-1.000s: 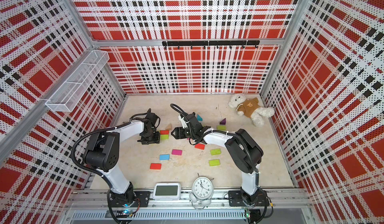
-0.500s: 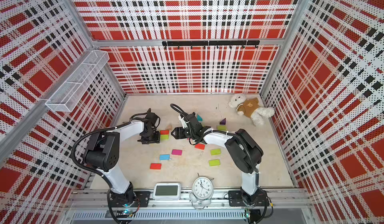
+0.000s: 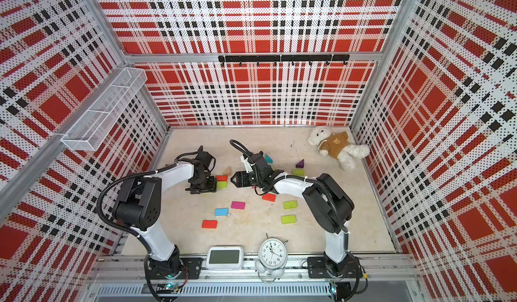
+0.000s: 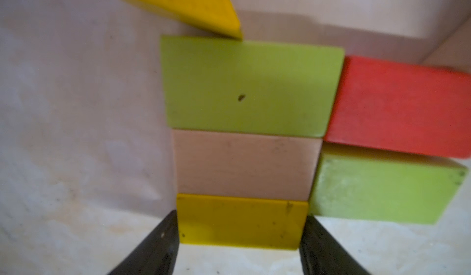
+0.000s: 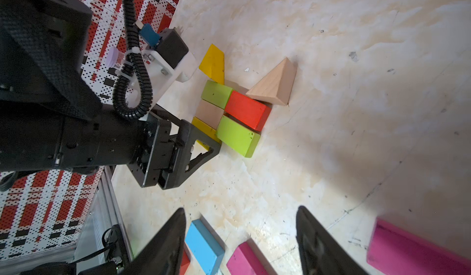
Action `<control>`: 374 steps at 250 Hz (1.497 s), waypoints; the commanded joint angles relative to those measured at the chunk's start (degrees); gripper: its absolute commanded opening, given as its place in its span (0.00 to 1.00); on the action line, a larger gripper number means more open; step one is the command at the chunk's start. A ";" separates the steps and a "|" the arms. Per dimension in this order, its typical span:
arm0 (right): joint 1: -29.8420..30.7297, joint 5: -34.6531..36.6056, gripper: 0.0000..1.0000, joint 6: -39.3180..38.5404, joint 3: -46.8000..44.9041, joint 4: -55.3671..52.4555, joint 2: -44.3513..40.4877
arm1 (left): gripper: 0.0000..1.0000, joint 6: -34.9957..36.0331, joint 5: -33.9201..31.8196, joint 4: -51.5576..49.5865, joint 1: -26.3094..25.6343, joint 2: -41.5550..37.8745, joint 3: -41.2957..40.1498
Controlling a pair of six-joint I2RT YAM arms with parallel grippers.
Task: Assemble a carrot with building blocks
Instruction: Assemble the building block at the center of the board, then pick up the building block from the center of the board.
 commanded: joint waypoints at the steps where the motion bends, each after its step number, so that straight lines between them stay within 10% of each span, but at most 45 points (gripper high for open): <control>1: -0.20 -0.21 0.69 0.78 1.53 2.41 0.73 | 0.77 -0.44 -0.07 0.95 0.14 0.12 -0.84; 181: 0.06 2.76 0.73 0.69 -1.71 -2.86 -3.85 | 0.81 -5.19 -3.74 -6.19 -2.27 -17.76 -2.61; 268: 8.52 20.70 0.81 2.34 1.86 -22.87 -3.23 | 0.83 -6.66 6.86 -2.28 11.42 -37.10 -6.14; 374: 14.21 28.65 0.82 7.96 17.81 -40.05 9.12 | 0.84 -4.99 18.87 2.50 19.81 -38.56 -9.06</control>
